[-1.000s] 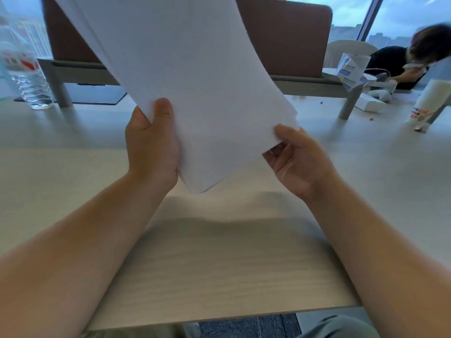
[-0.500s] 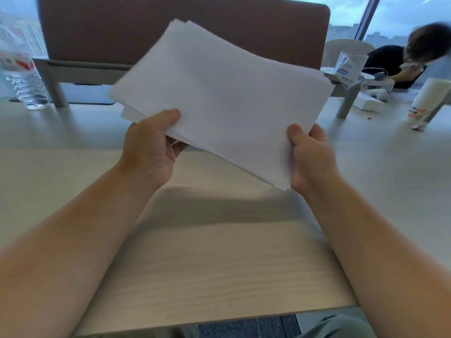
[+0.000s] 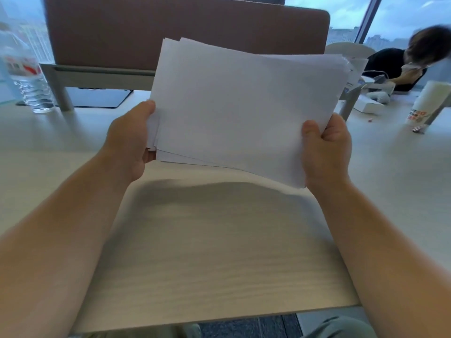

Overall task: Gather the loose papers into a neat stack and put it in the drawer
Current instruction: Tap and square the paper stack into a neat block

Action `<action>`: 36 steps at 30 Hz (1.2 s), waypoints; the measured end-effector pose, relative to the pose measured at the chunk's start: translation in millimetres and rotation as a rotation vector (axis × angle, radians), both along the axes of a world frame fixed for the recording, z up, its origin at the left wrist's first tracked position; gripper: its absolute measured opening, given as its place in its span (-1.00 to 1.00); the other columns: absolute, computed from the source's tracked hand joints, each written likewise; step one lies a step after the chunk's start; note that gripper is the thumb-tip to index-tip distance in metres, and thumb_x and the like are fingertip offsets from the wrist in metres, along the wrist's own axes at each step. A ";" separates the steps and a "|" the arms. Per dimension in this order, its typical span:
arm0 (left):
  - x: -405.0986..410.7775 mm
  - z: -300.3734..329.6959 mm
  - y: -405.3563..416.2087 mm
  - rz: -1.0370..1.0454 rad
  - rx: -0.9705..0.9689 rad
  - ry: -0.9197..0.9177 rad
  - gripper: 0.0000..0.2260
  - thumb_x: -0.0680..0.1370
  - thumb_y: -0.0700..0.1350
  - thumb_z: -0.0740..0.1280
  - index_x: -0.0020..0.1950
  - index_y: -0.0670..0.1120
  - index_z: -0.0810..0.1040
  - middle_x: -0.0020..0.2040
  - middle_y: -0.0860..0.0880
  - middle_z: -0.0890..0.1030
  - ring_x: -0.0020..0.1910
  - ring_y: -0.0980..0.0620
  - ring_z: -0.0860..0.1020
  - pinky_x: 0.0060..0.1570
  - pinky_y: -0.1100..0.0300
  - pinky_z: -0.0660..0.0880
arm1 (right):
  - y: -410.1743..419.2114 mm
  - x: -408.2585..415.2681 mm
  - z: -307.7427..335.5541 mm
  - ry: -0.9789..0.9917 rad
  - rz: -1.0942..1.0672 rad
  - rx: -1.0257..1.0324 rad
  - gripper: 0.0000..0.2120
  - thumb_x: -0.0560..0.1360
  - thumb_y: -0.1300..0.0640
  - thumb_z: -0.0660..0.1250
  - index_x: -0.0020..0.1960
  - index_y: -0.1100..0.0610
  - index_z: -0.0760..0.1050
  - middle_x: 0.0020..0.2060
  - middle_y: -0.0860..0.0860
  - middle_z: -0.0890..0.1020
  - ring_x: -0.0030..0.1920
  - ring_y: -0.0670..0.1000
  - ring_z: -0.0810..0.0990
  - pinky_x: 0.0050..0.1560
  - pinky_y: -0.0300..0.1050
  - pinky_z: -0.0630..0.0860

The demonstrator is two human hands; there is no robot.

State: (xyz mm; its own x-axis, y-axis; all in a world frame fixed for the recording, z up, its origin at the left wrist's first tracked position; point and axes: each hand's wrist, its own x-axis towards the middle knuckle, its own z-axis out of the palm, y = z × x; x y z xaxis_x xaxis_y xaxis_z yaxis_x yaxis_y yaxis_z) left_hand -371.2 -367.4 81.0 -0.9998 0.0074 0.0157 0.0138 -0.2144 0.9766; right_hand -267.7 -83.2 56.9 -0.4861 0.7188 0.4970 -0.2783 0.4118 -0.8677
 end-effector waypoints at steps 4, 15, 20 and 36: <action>-4.9 -0.3 3.4 0.060 -0.088 -0.003 -0.82 0.63 0.16 0.28 0.07 0.12 0.60 0.05 0.08 0.69 0.00 -0.01 0.68 -0.12 0.06 0.65 | 0.9 0.1 1.2 0.035 0.048 -0.068 -0.86 0.54 0.21 0.30 -0.10 -0.02 0.52 -0.27 -0.21 0.62 -0.26 -0.16 0.56 -0.18 -0.18 0.53; -5.0 -30.2 5.0 -0.001 -0.245 0.237 -0.76 0.69 0.15 0.28 -0.01 0.06 0.63 -0.04 0.13 0.72 -0.10 0.14 0.70 -0.24 0.32 0.61 | 0.6 1.9 -2.9 0.070 0.253 -0.197 -0.88 0.42 0.20 0.28 -0.08 0.02 0.49 -0.10 0.03 0.59 -0.08 0.01 0.55 -0.04 0.00 0.51; -11.4 -29.0 -0.4 0.073 -0.194 0.220 -0.77 0.60 0.12 0.35 -0.16 0.01 0.61 -0.09 0.03 0.69 -0.07 0.00 0.65 0.11 -0.09 0.64 | -1.3 4.4 -5.0 0.045 0.203 -0.095 -0.83 0.33 0.04 0.34 -0.09 -0.06 0.48 -0.10 -0.03 0.58 -0.07 -0.01 0.55 -0.04 0.04 0.51; -5.0 -35.7 14.9 0.061 -0.381 0.491 -0.87 0.65 0.04 0.36 0.19 0.16 0.56 0.13 0.13 0.68 0.11 0.02 0.66 0.18 -0.03 0.62 | -7.6 2.1 -5.5 0.092 0.049 0.073 -0.81 0.52 0.18 0.30 -0.12 -0.08 0.35 -0.19 -0.17 0.51 -0.20 -0.18 0.48 -0.13 -0.17 0.47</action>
State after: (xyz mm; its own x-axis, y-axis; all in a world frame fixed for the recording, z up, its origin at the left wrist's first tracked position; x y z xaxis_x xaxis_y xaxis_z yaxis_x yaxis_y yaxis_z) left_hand -376.2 -352.5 45.3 -0.8755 0.0464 0.4810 0.4817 0.1629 0.8610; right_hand -265.6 -90.7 51.4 -0.4696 0.6558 0.5911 -0.3762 0.4571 -0.8059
